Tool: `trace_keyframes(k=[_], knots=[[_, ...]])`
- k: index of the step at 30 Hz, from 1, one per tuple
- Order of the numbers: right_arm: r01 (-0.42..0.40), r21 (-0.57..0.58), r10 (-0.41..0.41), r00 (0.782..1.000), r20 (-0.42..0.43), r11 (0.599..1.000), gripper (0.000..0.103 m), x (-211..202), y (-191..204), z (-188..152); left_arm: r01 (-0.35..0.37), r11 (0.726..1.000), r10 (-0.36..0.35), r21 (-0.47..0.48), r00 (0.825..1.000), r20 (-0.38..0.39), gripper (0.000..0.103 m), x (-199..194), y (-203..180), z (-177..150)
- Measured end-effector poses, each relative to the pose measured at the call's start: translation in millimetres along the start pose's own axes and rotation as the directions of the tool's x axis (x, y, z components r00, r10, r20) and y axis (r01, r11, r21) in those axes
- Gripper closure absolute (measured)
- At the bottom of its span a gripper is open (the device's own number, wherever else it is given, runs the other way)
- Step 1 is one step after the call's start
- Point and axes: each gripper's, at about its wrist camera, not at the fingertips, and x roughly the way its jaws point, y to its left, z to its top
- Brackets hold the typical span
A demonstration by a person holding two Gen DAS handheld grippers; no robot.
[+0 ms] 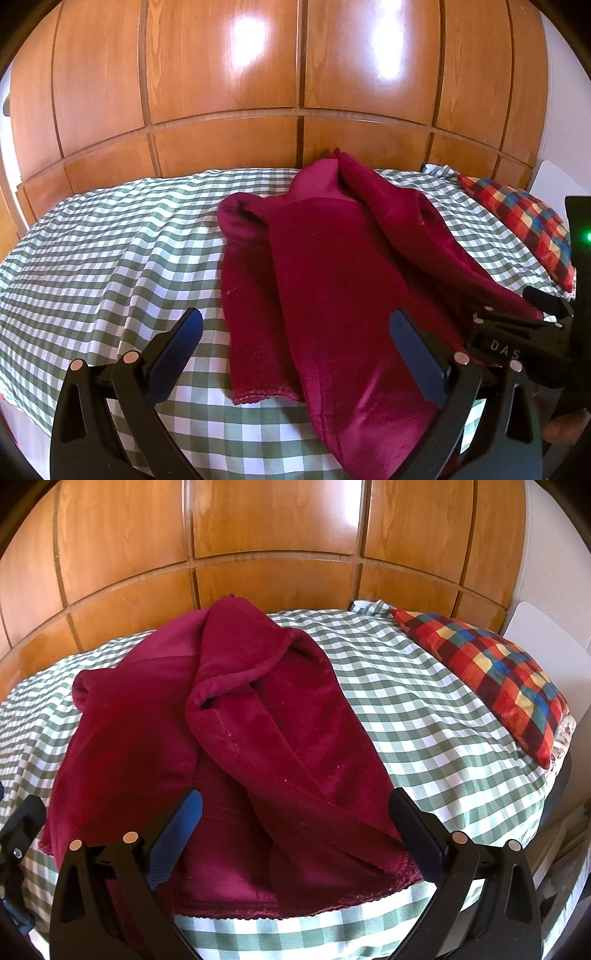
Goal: Fold small clothes
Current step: 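Move both grippers toward the crumpled maroon sweatshirt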
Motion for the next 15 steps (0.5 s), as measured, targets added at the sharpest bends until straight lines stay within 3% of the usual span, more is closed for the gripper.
trace_keyframes(k=[15], knots=[[0.002, -0.005, -0.002, 1.000, 0.001, 1.000, 0.003, 0.3, 2.2, 0.6, 0.046, 0.999, -0.046, 0.029, 0.999, 0.001, 0.002, -3.6, -4.9, -2.3]])
